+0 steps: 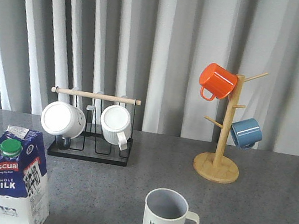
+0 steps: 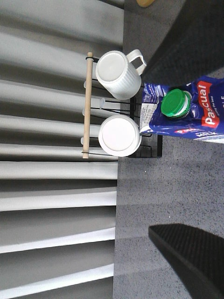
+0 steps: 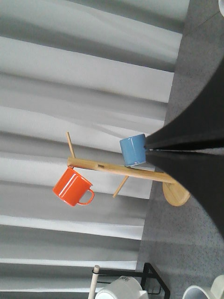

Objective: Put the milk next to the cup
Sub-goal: 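Withdraw the right gripper up and away from the mug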

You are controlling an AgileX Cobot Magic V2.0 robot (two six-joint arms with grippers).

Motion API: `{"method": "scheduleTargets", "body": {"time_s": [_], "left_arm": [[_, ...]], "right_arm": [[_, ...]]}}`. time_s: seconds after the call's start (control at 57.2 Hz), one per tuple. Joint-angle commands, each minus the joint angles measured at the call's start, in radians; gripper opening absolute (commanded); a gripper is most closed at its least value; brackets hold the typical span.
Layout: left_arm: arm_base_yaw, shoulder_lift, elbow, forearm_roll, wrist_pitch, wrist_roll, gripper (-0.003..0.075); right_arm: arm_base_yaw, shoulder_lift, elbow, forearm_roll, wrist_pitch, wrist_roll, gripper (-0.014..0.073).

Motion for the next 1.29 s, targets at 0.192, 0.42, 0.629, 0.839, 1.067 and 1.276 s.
{"method": "scheduleTargets", "body": {"time_s": [0.192,0.42,0.629,0.839,1.067,1.276], "left_arm": [[-0.005,-0.001,-0.036,-0.01,-0.078,-0.01,0.0587],[-0.005,-0.001,-0.036,-0.01,-0.078,-0.01,0.0587],[-0.005,-0.001,-0.036,-0.01,-0.081,-0.01,0.0586],[-0.005,0.0,-0.036,-0.011,-0.146,-0.017,0.0586],[-0.034,0.0,-0.036,-0.038,-0.138,-0.02,0.0671],[-0.103,0.046,-0.029,-0.039,-0.145,-0.021,0.0726]], "right_arm": [[-0.009,0.0,-0.024,-0.007,-0.069,-0.015,-0.0008],[-0.009,0.0,-0.024,-0.007,-0.071,-0.015,-0.0008],[-0.009,0.0,-0.024,-0.007,-0.071,-0.015,-0.0008],[-0.009,0.0,-0.024,-0.007,-0.071,-0.015,-0.0008],[-0.009,0.0,-0.024,-0.007,-0.072,-0.015,-0.0008],[-0.009,0.0,-0.024,-0.005,-0.072,-0.015,-0.0008]]}}
